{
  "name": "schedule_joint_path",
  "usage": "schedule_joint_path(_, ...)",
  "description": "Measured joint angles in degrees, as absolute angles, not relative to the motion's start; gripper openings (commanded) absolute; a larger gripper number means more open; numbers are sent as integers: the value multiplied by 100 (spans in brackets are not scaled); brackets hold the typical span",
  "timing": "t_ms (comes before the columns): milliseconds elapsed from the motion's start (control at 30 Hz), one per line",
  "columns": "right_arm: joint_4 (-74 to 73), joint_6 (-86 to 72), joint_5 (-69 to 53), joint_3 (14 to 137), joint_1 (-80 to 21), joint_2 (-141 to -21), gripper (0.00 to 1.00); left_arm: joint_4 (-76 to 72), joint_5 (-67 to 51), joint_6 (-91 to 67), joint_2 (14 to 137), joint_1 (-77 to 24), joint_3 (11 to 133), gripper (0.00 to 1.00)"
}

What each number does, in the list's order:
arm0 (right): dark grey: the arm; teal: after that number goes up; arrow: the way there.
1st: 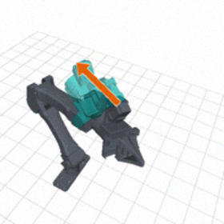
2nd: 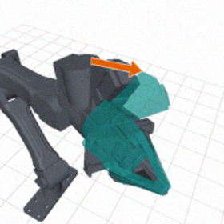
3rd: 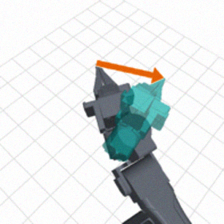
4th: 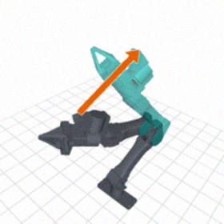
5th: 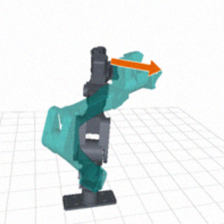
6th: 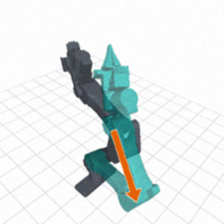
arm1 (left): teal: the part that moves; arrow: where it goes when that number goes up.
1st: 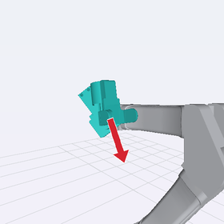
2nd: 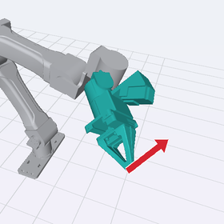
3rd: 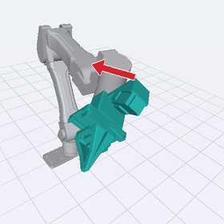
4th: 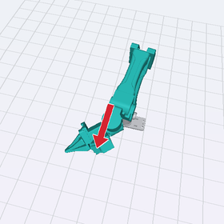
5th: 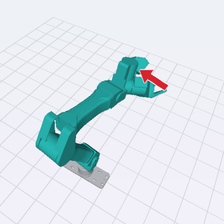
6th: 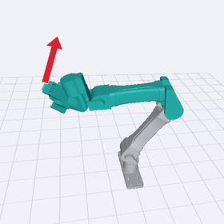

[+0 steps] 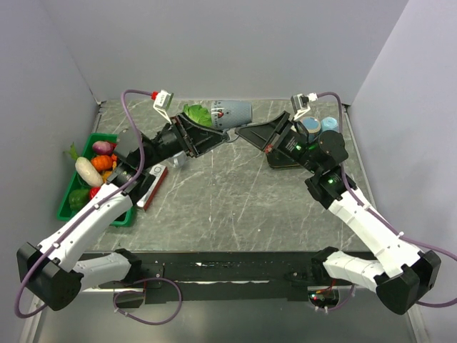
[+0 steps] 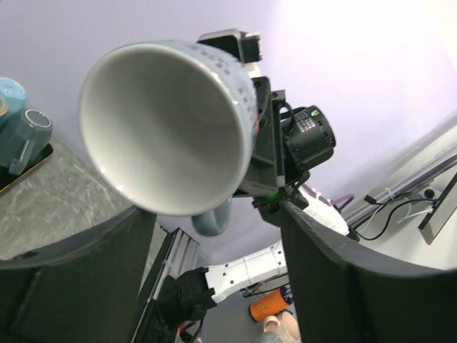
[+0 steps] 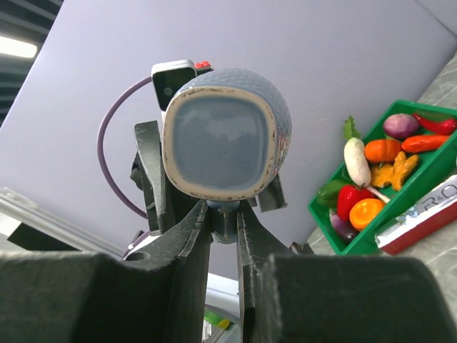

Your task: Turn the mug right side up

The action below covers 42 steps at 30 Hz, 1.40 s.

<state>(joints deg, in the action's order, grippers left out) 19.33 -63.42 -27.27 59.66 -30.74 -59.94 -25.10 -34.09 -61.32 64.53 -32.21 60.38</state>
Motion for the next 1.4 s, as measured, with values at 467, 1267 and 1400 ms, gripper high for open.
schedule_joint_path(467, 2189, -6309, -2038, 5966, -3621, -6208, 0, -2416, -3079, -6101, 6353, -3277, 6012, 39)
schedule_joint_path(1267, 1179, -5693, -1468, 5957, -3940, -6180, 100, -534, -1485, -5127, 5937, -3319, 6176, 1)
schedule_joint_path(1400, 165, -5417, -991, 5986, -3940, -6047, 100, 436, -854, -4567, 6084, -3319, 6641, 1)
